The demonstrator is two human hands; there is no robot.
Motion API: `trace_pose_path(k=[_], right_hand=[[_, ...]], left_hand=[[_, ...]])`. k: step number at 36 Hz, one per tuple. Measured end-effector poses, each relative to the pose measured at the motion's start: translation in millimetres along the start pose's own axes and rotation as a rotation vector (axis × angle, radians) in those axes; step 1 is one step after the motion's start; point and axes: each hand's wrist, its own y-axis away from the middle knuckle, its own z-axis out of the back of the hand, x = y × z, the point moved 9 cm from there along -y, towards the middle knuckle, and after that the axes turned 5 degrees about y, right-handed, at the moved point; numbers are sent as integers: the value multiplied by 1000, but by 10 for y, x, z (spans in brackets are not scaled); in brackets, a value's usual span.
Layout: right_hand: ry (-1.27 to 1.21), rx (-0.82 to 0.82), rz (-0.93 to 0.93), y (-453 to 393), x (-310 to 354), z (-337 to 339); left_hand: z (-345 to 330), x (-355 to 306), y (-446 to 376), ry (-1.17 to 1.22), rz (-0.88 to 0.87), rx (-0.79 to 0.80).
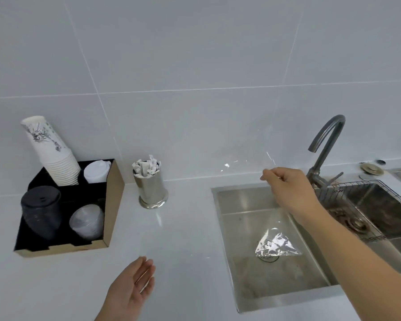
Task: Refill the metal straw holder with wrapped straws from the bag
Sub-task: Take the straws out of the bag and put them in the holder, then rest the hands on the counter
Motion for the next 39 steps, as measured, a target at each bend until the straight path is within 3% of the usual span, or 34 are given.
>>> trace_pose_path(k=[12, 20, 31, 39], right_hand=[[-69, 102, -253, 564, -590, -1023], [-8, 305, -371, 1028, -861, -1763], [-115, 596, -673, 1756, -1186, -2452], [-103, 583, -714, 2011, -1156, -2825]], left_hand=[[1131, -224, 150, -146, -42, -133], [1923, -250, 159, -220, 4, -210], [2708, -282, 148, -276, 24, -275], [3222, -443, 200, -344, 22, -290]])
